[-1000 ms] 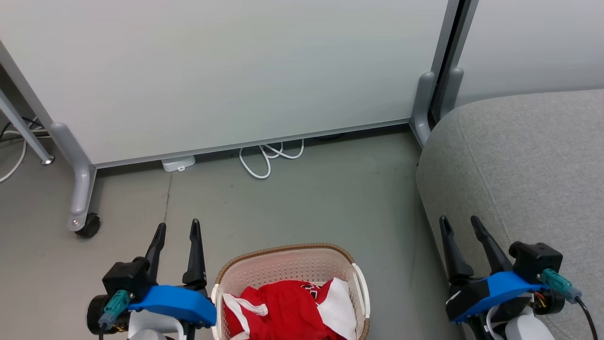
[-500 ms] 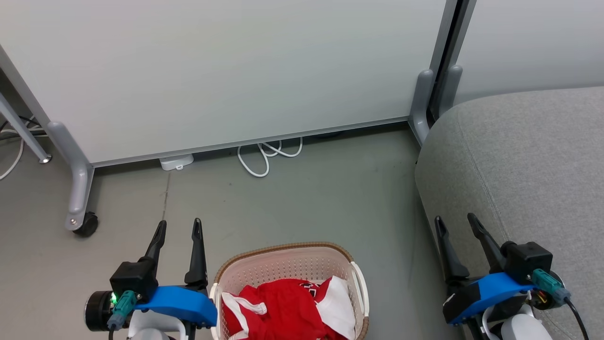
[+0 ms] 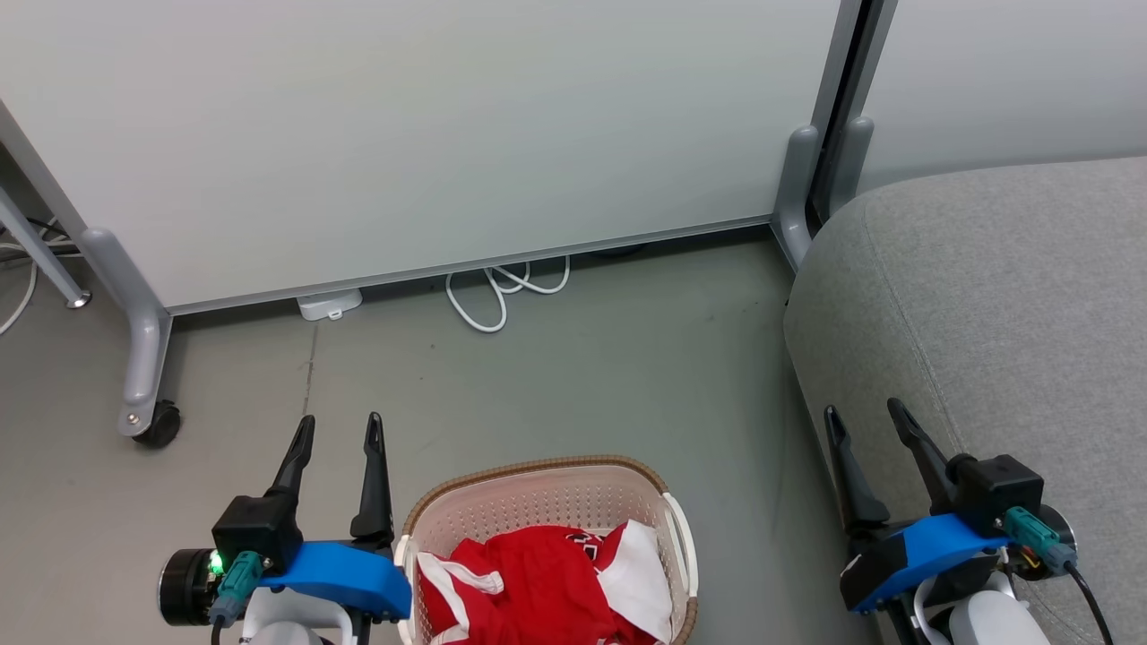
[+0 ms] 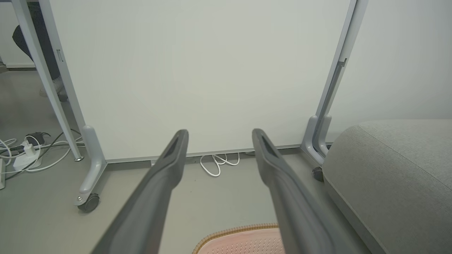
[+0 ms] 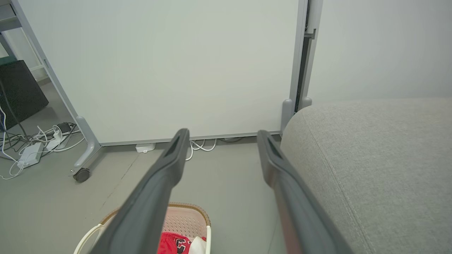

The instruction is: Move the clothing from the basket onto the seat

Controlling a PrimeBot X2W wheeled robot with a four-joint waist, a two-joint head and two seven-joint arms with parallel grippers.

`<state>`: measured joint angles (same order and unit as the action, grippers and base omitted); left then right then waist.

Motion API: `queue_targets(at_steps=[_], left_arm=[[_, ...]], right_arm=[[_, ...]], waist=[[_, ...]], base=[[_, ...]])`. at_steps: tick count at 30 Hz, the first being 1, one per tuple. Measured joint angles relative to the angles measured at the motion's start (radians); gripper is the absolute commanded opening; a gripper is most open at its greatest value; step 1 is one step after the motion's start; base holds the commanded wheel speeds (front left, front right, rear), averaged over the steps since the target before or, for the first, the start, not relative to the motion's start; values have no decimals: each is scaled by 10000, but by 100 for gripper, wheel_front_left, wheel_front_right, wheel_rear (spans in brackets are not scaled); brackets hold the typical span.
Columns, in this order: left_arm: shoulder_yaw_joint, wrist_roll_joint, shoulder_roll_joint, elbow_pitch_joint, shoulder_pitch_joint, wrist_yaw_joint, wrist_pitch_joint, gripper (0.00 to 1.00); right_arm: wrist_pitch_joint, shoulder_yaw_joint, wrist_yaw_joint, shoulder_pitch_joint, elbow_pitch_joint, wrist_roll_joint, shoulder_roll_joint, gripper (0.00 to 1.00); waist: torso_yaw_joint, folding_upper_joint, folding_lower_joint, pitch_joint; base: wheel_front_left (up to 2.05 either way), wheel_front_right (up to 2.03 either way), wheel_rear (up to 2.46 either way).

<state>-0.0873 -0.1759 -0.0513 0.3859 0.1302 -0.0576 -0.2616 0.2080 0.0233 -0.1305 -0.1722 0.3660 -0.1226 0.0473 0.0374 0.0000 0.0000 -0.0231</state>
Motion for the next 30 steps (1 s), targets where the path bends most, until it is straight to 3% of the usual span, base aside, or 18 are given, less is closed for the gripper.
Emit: queue_targets(at_steps=[16, 30], left_arm=[[159, -165, 6, 571, 244, 42, -4, 100], [240, -265, -230, 3453, 2451, 71, 355, 100]], right_arm=[[-13, 408, 0, -467, -247, -169, 6, 100], [159, 938, -2, -1564, -514, -470, 19, 100]], waist=[[406, 0, 0, -762], [1408, 0, 1, -3216]], base=[[0, 0, 0], [0, 0, 0]])
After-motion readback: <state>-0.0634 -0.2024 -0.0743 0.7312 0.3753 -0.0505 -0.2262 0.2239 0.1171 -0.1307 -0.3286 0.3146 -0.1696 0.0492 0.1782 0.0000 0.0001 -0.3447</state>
